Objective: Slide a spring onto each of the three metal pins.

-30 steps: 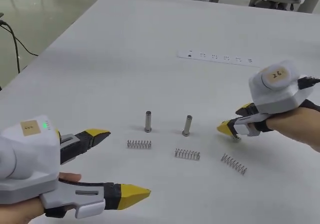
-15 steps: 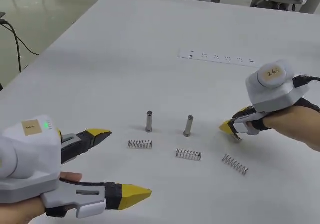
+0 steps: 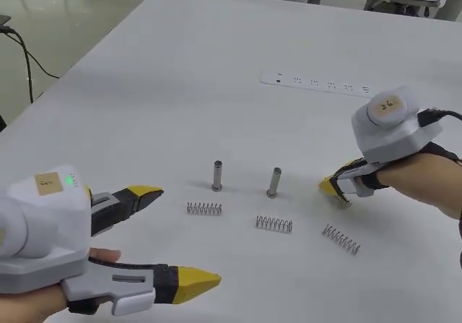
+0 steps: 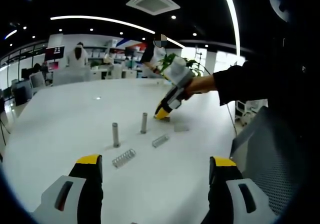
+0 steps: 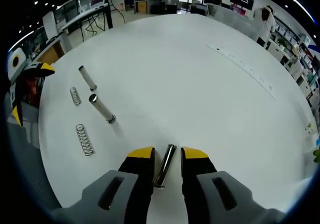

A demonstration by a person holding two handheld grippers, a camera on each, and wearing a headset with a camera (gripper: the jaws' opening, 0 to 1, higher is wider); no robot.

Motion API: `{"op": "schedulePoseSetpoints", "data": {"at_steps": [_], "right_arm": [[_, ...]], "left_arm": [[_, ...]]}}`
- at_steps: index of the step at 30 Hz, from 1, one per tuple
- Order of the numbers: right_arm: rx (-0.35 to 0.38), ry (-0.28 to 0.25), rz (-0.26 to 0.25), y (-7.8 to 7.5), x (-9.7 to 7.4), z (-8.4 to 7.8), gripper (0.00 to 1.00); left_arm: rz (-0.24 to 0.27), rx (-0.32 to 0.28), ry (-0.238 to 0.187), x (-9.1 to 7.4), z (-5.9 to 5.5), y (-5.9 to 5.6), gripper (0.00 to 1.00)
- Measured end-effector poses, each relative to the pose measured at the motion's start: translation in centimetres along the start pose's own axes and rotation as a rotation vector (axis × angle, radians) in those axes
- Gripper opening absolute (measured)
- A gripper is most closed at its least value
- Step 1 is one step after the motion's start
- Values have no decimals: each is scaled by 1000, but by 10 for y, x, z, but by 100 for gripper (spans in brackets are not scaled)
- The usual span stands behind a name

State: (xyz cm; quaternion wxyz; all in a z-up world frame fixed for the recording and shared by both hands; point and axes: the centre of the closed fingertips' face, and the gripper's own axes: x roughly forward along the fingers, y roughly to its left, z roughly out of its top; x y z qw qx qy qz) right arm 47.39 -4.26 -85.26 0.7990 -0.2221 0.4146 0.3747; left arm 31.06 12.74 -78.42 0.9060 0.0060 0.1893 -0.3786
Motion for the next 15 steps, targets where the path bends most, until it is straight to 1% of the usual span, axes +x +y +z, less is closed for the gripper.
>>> {"op": "schedulePoseSetpoints", "data": {"at_steps": [12,15], "right_arm": [[12,21,0,0,5,-1,14],[32,29,-9,-2,6,-2,12]], "left_arm": [[-2,-1,-1,0,0,0,85],[-2,-1,-1,0,0,0,85]]}}
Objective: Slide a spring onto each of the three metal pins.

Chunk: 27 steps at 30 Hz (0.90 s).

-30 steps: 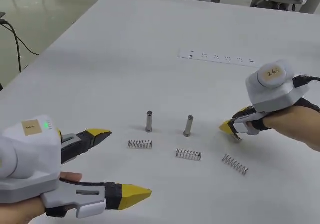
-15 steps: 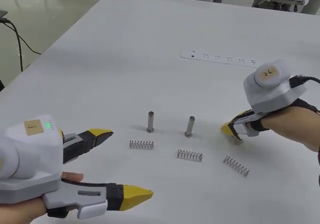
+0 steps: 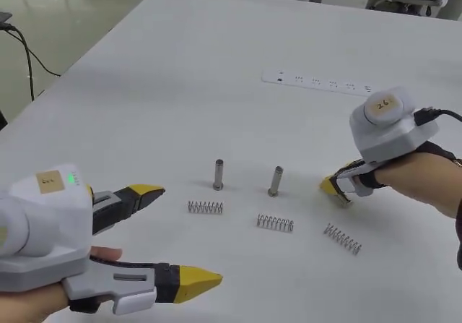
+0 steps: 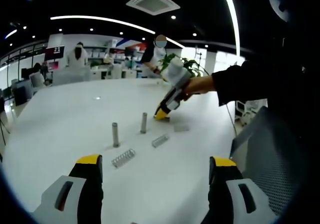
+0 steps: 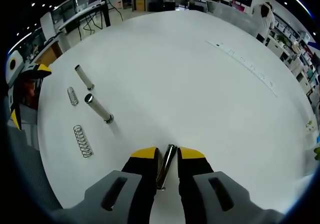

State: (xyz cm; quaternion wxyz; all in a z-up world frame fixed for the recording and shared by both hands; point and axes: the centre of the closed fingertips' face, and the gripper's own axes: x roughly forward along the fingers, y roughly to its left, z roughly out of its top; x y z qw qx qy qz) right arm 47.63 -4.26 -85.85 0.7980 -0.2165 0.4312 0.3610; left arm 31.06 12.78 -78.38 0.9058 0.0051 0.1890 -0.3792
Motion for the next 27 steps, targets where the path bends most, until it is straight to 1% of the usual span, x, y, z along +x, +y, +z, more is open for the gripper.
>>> {"op": "schedulePoseSetpoints", "data": {"at_steps": [9,19,22,27], "right_arm": [[8,19,6,0,2,0,9],[66,44,-1,-3,2,0,5],[90,43,-1,-3,2,0,5],[93,41,-3,-4,0,-3,5]], "left_arm": [[0,-1,2,0,0,0,85],[1,1,2,0,0,-1,84],[2,1,2,0,0,-1,84],[0,3,5,0,-1,-1,84]]}}
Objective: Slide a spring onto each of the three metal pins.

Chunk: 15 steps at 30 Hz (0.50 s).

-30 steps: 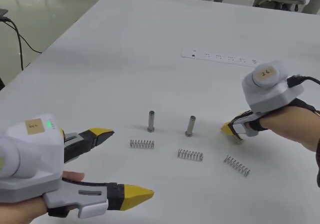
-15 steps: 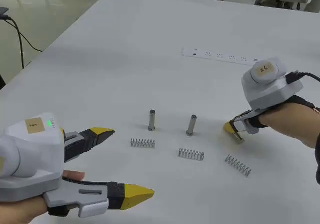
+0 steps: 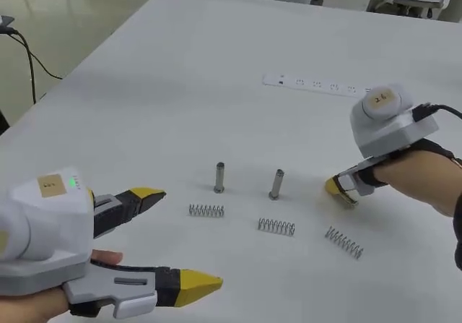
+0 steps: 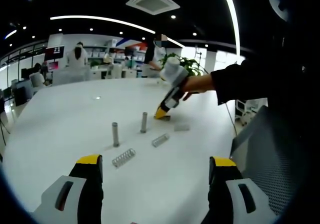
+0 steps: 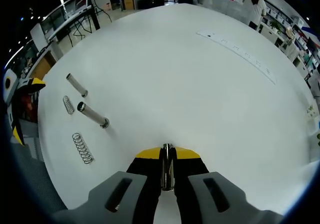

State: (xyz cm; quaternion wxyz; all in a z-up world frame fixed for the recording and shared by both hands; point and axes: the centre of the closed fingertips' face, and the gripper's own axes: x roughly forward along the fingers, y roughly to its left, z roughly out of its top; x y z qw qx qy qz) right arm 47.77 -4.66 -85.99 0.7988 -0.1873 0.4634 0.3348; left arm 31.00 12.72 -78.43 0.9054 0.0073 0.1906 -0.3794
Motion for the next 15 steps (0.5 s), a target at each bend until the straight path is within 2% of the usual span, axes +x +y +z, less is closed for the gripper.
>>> {"op": "schedulePoseSetpoints", "data": {"at_steps": [15], "right_arm": [[7,-55,-16,4,-23,2,5]], "left_arm": [[-8,12,-6,0,2,-2,84]]}}
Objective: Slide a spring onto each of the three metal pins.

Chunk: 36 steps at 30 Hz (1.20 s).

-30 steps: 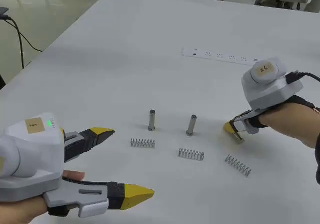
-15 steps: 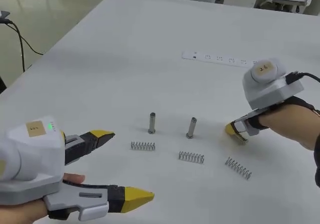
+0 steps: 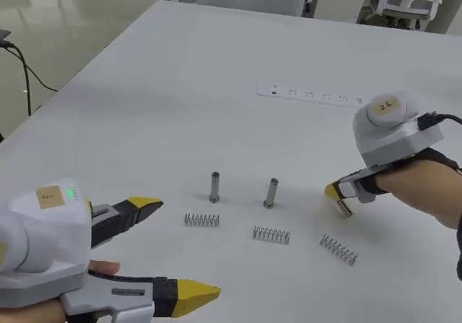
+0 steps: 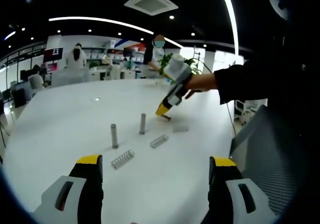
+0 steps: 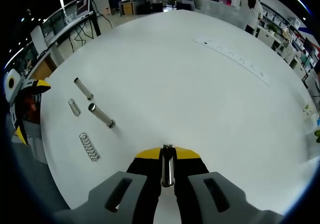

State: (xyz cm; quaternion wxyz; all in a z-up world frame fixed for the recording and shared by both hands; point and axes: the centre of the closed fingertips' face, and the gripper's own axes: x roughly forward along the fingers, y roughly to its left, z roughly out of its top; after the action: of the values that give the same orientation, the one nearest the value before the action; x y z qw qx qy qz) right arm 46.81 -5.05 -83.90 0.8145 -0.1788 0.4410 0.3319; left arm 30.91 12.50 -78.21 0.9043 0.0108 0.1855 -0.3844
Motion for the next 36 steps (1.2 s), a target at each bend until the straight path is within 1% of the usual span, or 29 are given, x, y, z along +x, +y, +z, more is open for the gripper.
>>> {"op": "schedulePoseSetpoints", "data": {"at_steps": [19,24,36], "right_arm": [[4,-44,-17,3,-17,2,5],[0,-51,-19,5,-19,3,5],[-1,-67,-27,6,-22,2,5]], "left_arm": [[-13,15,-1,-2,1,-5,84],[-15,19,-3,-3,2,-6,84],[-16,21,-6,-4,2,-5,84]]}}
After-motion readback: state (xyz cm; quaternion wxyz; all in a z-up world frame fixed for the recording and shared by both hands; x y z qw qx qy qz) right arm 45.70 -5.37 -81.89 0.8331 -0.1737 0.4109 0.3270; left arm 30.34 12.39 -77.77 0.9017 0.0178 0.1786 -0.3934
